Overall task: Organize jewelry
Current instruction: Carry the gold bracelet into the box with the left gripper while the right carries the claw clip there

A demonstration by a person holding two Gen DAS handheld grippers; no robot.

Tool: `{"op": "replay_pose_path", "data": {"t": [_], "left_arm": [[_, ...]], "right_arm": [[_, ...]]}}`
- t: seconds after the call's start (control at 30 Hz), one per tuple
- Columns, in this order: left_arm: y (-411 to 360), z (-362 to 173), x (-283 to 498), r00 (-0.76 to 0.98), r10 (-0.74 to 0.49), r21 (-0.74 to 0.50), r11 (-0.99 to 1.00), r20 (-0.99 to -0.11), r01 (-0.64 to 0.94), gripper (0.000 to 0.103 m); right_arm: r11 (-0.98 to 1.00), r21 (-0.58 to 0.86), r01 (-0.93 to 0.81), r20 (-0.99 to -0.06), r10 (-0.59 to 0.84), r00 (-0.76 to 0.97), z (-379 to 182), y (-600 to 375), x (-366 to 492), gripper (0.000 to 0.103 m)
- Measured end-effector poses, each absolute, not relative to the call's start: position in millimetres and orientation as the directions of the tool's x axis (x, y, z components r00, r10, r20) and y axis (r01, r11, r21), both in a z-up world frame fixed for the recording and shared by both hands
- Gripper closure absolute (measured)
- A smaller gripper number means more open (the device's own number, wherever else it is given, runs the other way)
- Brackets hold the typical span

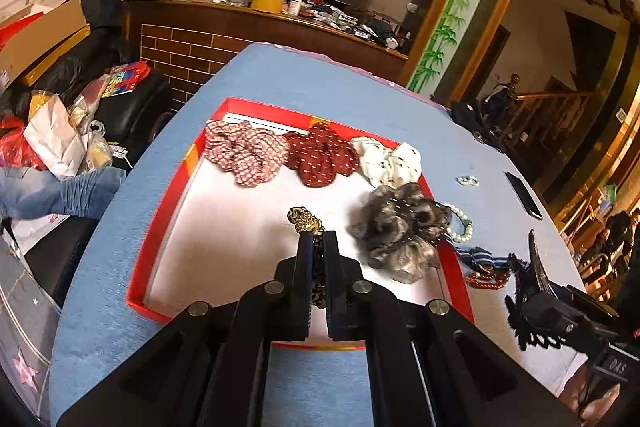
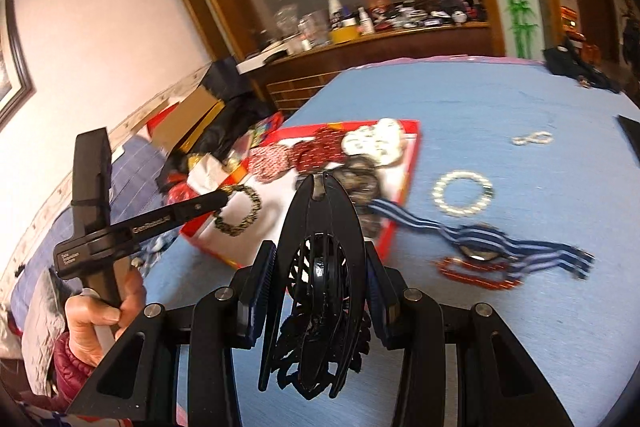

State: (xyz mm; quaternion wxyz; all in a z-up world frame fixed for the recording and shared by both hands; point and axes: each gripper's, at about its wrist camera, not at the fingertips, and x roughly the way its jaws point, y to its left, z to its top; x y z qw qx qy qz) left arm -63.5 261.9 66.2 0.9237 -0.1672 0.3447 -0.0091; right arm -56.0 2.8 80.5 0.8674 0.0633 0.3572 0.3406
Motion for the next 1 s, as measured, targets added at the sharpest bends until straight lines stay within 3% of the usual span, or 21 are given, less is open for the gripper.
{"op": "replay_pose_path", "data": {"t": [0.37, 0.6, 1.0], "left_arm": [[290, 53, -48, 0.773, -0.063, -0.321, 0.929, -0.631, -0.187, 0.098], [291, 48, -42, 0.775, 0.033, -0.255, 0.935, -0.632, -0.248, 0.098], [291, 35, -33, 0.754, 0.067, -0.214, 0.939, -0.653, -0.269, 0.098]], "right_arm": [[0.721, 0.354, -0.596, -0.608, 0.661, 0.44, 76, 77, -24, 0.057], [0.736, 0.364, -0.57, -0.63, 0.646, 0.432, 71, 108, 7, 0.057], [0.752, 0.393, -0.529, -0.653, 0.634, 0.415, 47, 134, 45, 0.057]]}}
